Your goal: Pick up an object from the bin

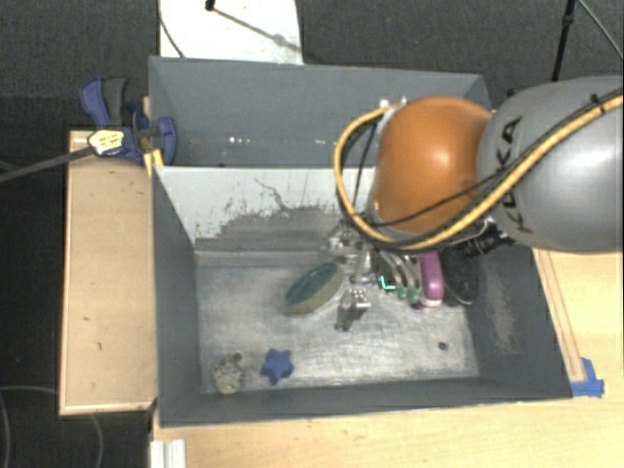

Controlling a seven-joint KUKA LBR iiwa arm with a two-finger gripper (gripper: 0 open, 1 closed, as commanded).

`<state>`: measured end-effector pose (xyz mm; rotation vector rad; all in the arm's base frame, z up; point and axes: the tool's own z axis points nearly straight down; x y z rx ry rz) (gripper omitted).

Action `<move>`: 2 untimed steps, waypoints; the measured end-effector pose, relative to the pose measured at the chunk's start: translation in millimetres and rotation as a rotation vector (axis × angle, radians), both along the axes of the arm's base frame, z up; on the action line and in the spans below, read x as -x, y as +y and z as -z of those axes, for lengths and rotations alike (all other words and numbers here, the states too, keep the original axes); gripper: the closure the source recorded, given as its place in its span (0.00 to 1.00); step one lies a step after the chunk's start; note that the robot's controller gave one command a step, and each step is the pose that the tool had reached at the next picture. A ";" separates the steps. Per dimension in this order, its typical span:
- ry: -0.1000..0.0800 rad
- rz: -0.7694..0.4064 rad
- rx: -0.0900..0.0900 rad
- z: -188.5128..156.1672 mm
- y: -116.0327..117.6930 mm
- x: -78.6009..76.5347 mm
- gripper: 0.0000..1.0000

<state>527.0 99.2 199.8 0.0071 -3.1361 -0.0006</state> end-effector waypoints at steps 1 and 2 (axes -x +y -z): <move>-0.011 -0.424 -0.002 128.6 9.7 -58.1 0.00; -0.013 -0.528 -0.001 97.9 -0.3 -58.1 0.00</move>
Offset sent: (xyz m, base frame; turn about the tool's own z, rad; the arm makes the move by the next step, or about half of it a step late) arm 0.0563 0.0091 -0.1298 -0.4248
